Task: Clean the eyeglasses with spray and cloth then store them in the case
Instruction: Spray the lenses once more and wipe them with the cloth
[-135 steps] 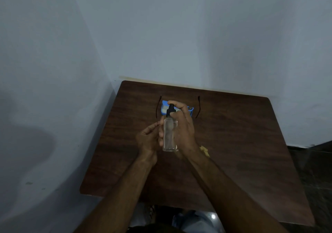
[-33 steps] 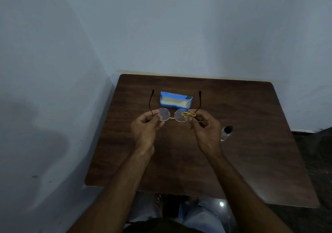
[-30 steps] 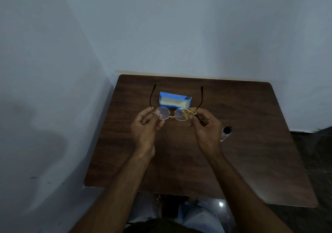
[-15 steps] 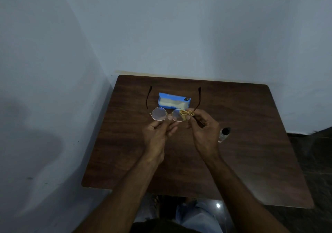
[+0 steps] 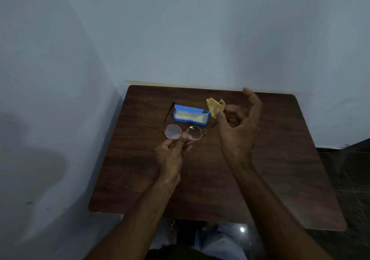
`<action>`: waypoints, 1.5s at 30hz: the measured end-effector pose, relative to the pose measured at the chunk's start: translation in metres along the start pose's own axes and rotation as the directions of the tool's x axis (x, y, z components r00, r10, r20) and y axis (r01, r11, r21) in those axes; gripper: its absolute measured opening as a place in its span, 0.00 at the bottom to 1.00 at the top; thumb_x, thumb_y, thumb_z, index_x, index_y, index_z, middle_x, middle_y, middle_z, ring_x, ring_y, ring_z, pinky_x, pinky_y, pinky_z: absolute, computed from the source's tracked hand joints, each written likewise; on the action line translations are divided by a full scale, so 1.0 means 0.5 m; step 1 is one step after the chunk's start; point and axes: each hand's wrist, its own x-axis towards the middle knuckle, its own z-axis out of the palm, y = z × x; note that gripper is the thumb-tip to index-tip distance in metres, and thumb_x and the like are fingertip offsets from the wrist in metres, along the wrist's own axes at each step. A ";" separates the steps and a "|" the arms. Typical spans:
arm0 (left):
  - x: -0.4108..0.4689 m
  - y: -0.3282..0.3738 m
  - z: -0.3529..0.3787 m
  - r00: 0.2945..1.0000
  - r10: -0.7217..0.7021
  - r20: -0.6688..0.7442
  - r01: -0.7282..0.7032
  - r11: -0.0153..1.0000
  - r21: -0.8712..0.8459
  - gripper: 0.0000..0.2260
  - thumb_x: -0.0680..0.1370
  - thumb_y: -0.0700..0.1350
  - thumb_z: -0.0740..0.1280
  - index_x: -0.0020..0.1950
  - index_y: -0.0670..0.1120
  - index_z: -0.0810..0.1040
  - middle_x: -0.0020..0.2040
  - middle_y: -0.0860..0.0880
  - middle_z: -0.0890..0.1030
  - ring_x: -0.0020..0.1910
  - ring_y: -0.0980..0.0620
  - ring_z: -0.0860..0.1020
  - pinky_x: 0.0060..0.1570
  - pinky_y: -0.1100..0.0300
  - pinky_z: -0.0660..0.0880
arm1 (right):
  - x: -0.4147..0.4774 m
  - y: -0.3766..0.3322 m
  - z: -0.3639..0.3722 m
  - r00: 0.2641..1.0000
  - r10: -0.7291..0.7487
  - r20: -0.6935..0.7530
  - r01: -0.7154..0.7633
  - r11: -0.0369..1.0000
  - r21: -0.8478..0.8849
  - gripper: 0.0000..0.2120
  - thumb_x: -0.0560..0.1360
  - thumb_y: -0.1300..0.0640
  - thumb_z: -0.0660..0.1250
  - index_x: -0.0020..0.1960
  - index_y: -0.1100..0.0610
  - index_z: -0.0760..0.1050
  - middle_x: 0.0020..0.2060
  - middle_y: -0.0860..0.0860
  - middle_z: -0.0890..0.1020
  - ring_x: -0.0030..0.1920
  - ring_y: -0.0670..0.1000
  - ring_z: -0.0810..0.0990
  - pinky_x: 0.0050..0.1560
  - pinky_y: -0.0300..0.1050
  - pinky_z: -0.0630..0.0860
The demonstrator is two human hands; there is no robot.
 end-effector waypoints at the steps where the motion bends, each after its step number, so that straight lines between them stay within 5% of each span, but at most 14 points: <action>1: 0.000 0.001 0.002 1.000 0.004 0.002 -0.004 1.000 0.003 0.04 0.80 0.39 0.73 0.53 0.42 0.87 0.46 0.45 0.90 0.43 0.51 0.89 0.42 0.62 0.85 | 0.006 -0.006 0.002 1.000 -0.001 -0.006 0.000 1.000 -0.007 0.38 0.73 0.64 0.79 0.77 0.54 0.65 0.42 0.47 0.86 0.46 0.45 0.86 0.49 0.35 0.80; 14: 0.000 0.025 0.019 0.999 -0.009 0.053 0.014 0.995 -0.102 0.08 0.81 0.39 0.73 0.57 0.37 0.86 0.50 0.40 0.89 0.49 0.46 0.89 0.49 0.58 0.85 | -0.036 0.047 0.005 0.998 0.030 0.058 -0.030 1.000 0.000 0.37 0.74 0.65 0.78 0.77 0.54 0.66 0.42 0.40 0.87 0.46 0.42 0.87 0.51 0.34 0.80; 21: -0.001 0.026 0.023 0.994 -0.072 0.088 0.084 0.987 -0.136 0.04 0.80 0.38 0.73 0.53 0.40 0.86 0.48 0.41 0.89 0.44 0.49 0.88 0.47 0.58 0.86 | -0.067 0.101 0.008 0.985 0.103 0.136 -0.106 0.994 0.017 0.39 0.73 0.64 0.78 0.78 0.51 0.63 0.44 0.49 0.87 0.49 0.49 0.88 0.56 0.49 0.84; 27: 0.001 0.026 0.015 0.992 -0.105 0.075 0.116 0.980 -0.162 0.04 0.80 0.37 0.73 0.53 0.39 0.86 0.45 0.42 0.89 0.43 0.50 0.88 0.47 0.58 0.86 | -0.071 0.114 0.017 0.978 0.112 0.178 -0.115 0.993 0.008 0.41 0.73 0.64 0.78 0.78 0.48 0.62 0.45 0.48 0.88 0.49 0.48 0.88 0.56 0.51 0.84; 33: 0.013 0.032 0.015 0.998 -0.048 0.052 0.054 0.991 -0.126 0.05 0.79 0.38 0.74 0.54 0.39 0.86 0.48 0.40 0.89 0.44 0.49 0.89 0.46 0.59 0.86 | -0.034 0.061 0.025 0.997 0.020 0.079 -0.019 1.000 -0.009 0.41 0.72 0.62 0.80 0.78 0.50 0.63 0.43 0.46 0.87 0.49 0.49 0.88 0.56 0.52 0.84; 38: 0.017 0.018 0.003 0.997 -0.068 0.038 0.073 0.989 -0.129 0.07 0.80 0.38 0.73 0.57 0.37 0.86 0.46 0.42 0.89 0.43 0.50 0.88 0.49 0.57 0.86 | 0.015 0.004 0.025 0.977 -0.206 0.050 0.209 0.976 -0.065 0.43 0.72 0.61 0.80 0.80 0.53 0.60 0.42 0.45 0.85 0.46 0.49 0.86 0.50 0.43 0.83; 45: 0.004 0.015 0.003 0.997 -0.055 0.051 0.061 0.991 -0.123 0.05 0.81 0.37 0.72 0.54 0.38 0.85 0.43 0.44 0.89 0.40 0.52 0.88 0.47 0.57 0.85 | 0.048 -0.020 0.039 0.965 -0.257 0.046 0.260 0.963 -0.079 0.42 0.75 0.60 0.79 0.80 0.54 0.58 0.39 0.46 0.83 0.40 0.46 0.83 0.41 0.31 0.77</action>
